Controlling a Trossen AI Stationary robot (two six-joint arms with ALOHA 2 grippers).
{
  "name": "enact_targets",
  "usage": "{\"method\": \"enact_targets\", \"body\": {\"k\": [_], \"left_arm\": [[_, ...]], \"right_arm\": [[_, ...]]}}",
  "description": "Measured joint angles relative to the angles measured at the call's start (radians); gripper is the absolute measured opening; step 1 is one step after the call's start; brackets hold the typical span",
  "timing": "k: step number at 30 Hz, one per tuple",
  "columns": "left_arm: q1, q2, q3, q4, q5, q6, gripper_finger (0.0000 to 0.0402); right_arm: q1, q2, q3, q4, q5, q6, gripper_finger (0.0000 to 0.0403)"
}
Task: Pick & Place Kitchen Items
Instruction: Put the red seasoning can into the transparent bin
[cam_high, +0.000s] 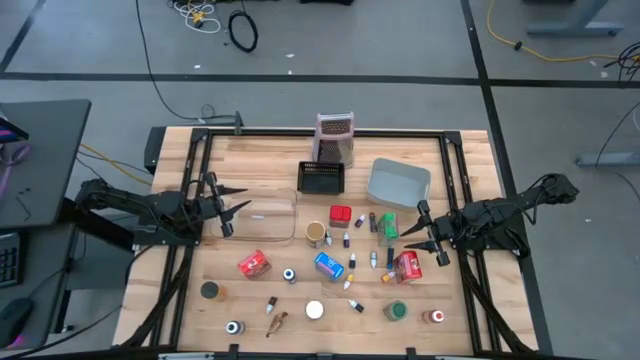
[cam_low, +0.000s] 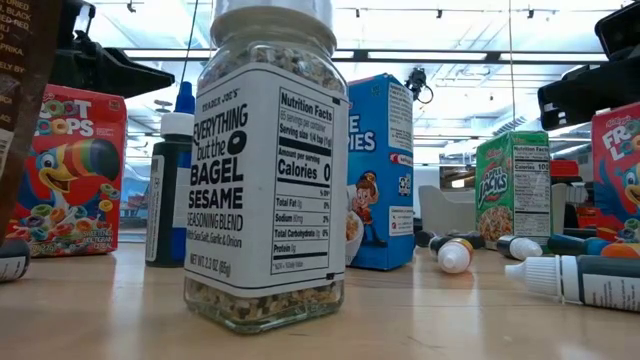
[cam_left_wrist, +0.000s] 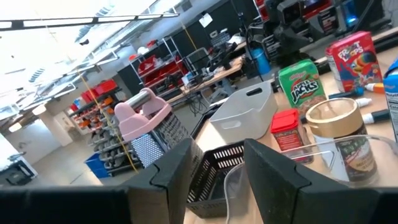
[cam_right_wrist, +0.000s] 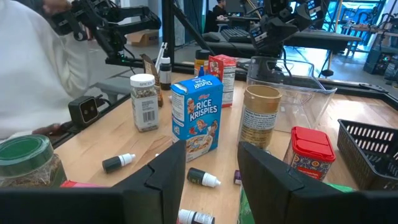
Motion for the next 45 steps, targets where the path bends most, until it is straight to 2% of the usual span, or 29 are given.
{"method": "enact_targets", "body": {"k": [28,34,40,45], "left_arm": [[0.0,0.0,0.0,0.0,0.001,0.008,0.0155],[0.0,0.0,0.0,0.001,0.042,-0.084,0.0155],[0.0,0.0,0.0,0.004,0.047,-0.034,0.0155],[0.0,0.0,0.0,0.004,0.046,-0.097,0.0155]], "right_arm": [[0.0,0.0,0.0,0.0,0.0,0.0,0.0155],[0.0,0.0,0.0,0.0,0.0,0.0,0.0155],[0.0,0.0,0.0,0.0,0.0,0.0,0.0155],[0.0,0.0,0.0,0.0,0.0,0.0,0.0155]]}}
